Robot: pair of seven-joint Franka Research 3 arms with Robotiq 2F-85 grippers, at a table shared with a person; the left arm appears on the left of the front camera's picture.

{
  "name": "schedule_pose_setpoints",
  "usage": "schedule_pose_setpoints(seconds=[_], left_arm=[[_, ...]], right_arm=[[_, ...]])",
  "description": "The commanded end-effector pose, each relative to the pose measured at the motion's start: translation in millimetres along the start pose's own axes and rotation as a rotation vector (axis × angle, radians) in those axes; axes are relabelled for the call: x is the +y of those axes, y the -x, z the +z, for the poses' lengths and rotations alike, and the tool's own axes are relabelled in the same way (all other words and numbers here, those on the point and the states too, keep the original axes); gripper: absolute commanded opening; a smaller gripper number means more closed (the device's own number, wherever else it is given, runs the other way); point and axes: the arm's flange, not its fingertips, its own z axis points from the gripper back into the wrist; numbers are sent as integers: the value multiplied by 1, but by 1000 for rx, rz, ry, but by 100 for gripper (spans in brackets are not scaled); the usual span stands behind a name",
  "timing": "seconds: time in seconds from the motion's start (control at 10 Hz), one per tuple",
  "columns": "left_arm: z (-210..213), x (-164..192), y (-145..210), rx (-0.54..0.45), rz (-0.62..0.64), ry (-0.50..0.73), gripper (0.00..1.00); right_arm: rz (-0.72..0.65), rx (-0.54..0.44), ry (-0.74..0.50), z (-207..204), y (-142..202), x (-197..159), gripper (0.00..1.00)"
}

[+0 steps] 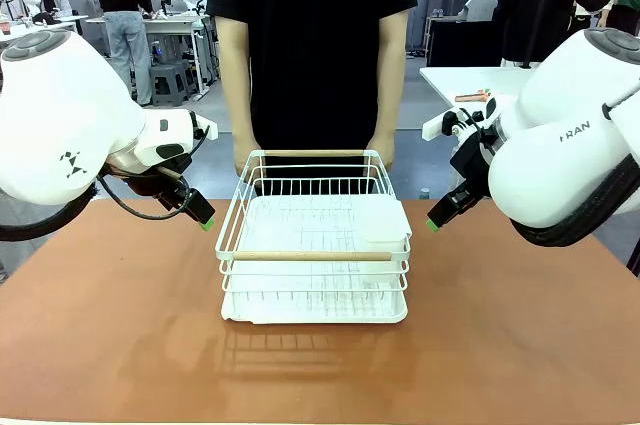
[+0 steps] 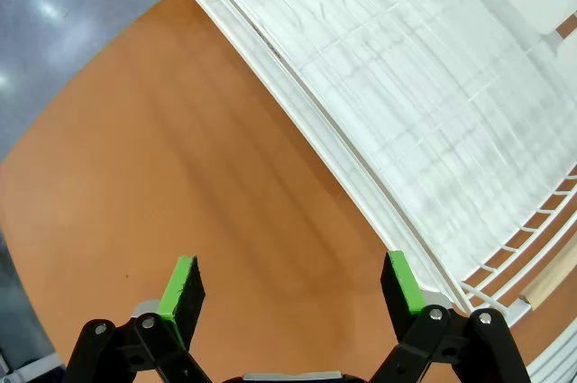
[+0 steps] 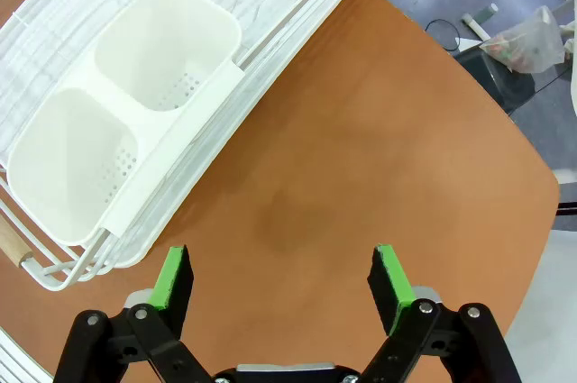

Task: Clean the table.
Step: Pick up the Lint Roller when the human hands it over.

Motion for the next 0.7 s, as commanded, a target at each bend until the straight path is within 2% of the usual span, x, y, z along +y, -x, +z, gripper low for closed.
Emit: schedule_pose_setpoints(seconds=[0.0, 0.2, 0.3, 0.5, 0.6], left_arm=[[0, 0, 0, 0, 1, 0, 100], [0, 0, 0, 0, 0, 0, 100], [19, 10, -13, 13, 25, 40, 100], [64, 61, -40, 115, 201, 237, 100], [82, 94, -43, 188, 290, 401, 100]], right_arm=[[-1, 0, -1, 0, 0, 0, 100], [0, 0, 0, 0, 0, 0, 100], [-43, -14, -19, 22, -7, -13, 100], [-187, -53, -283, 78, -14, -59, 100], [-257, -32, -385, 94, -9, -85, 100]])
